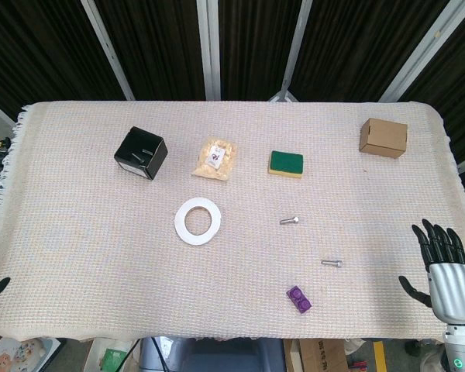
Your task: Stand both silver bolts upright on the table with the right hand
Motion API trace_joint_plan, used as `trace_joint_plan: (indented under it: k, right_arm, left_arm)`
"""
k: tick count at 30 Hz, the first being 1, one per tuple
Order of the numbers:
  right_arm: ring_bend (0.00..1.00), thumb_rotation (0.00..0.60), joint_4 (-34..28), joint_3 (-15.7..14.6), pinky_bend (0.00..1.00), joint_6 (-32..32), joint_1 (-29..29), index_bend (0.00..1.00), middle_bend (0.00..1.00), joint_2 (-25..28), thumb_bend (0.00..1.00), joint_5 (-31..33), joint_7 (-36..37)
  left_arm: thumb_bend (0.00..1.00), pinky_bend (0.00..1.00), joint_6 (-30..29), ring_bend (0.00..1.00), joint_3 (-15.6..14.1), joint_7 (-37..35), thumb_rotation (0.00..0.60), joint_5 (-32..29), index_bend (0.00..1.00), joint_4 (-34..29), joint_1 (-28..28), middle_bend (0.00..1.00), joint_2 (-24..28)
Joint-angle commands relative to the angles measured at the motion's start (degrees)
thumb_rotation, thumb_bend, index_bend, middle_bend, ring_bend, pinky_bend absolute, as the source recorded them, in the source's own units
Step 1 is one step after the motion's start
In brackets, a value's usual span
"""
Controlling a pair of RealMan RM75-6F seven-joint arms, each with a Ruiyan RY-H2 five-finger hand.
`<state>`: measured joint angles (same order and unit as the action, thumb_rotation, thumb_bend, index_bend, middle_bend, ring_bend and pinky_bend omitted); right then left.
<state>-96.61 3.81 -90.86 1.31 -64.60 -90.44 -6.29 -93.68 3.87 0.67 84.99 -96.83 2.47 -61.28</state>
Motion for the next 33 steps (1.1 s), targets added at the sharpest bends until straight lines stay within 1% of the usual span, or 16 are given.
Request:
trace_joint_plan:
  k: [1,11,16,19,21,24,27,33]
  right_arm:
    - [0.01,0.6,-0.3,-0.1,0.01,0.1,0.0,0.02,0.03,-0.1,0.2,-0.1,0.2]
    - [0.01,0.6,-1.3,-0.3,0.01,0.0,-0.3,0.08,0.03,0.1,0.2,0.2,0.2]
    - [0.01,0.6,-1.2,0.0,0.01,0.3,-0.3,0.09,0.03,-0.2,0.2,1.3,-0.2]
    - [0.01,0.6,-1.2,0.0,0.01,0.6,-0.2,0.13,0.03,-0.6,0.2,1.6,-0.8]
    - [0.02,0.6,-1.4,0.0,0.01,0.5,-0.2,0.16,0.03,-1.2,0.2,1.3,-0.5]
    - [0.02,0.6,-1.7,-0.6,0.01,1.1,-0.1,0.17,0.03,-1.9,0.2,1.0,0.1]
    - [0.05,0.6,-1.9,-1.2,0.01,2.0,0.2,0.21,0.03,-2.6,0.2,0.7,0.0]
    - [0.05,0.6,-1.7,-1.9,0.01,4.0,0.9,0.23,0.03,-6.0,0.2,0.9,0.1]
  left_arm:
    - [0.12,0.15,0.2,0.0,0.1,-0.1,0.6,-0.2,0.02,0.0,-0.1,0.06,0.1]
    - [0.12,0.15,-0.5,0.0,0.0,-0.9,0.6,0.3,0.02,0.1,0.2,0.06,0.2]
    - [0.12,0.15,0.5,0.0,0.1,0.7,0.6,-0.3,0.02,-0.1,-0.3,0.06,-0.2]
    - [0.12,0.15,0.1,0.0,0.1,1.3,0.6,0.3,0.02,-0.2,-0.3,0.06,-0.5]
    - [0.12,0.15,-0.1,0.0,-0.1,1.5,0.6,0.6,0.02,-0.2,-0.2,0.06,-0.6]
    - [0.12,0.15,-0.1,0.0,-0.1,1.4,0.6,0.2,0.02,-0.3,-0.1,0.06,-0.5]
    - [0.12,0.15,-0.2,0.0,0.1,1.0,0.6,0.0,0.02,-0.3,0.0,0.06,-0.4]
    - [0.12,0.15,0.4,0.0,0.2,1.4,0.6,-0.4,0.02,-0.4,-0.3,0.06,-0.4]
